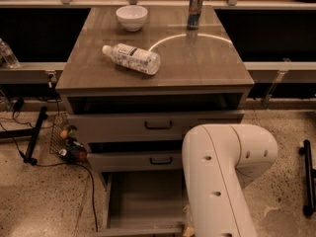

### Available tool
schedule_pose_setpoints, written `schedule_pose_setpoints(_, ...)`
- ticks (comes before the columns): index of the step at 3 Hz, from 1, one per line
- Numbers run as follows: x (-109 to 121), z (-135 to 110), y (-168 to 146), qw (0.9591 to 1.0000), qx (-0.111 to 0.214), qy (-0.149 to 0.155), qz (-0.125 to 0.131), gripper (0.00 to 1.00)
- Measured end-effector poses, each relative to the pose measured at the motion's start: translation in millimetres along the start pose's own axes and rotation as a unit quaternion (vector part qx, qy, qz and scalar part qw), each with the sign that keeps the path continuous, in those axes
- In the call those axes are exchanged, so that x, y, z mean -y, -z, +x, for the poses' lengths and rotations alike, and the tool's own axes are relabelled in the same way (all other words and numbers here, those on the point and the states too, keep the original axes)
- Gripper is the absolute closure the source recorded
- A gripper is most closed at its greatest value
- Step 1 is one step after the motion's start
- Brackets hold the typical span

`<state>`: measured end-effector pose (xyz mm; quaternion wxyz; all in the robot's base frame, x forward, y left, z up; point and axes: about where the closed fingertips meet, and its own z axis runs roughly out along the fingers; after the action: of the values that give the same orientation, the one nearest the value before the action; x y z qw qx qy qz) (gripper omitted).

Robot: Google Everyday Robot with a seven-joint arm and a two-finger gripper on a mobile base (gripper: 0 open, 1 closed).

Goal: Close bottom drawer

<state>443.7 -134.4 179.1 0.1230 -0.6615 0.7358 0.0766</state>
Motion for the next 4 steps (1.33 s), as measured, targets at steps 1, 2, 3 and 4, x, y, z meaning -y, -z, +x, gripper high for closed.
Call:
schedule_pose_setpoints(1, 21, -15, 7, 0.9998, 0.007, 0.003, 0.016, 0.75)
schedule_pose_setpoints(2, 32, -24, 11, 0.9996, 0.012, 0.007, 0.024, 1.0)
schedule_pose_setpoints(3, 41, -31, 13, 0.9993, 0.017, 0.009, 0.031, 1.0)
schedule_pose_setpoints(4, 40, -32, 12, 0.9994, 0.017, 0.009, 0.03, 0.83)
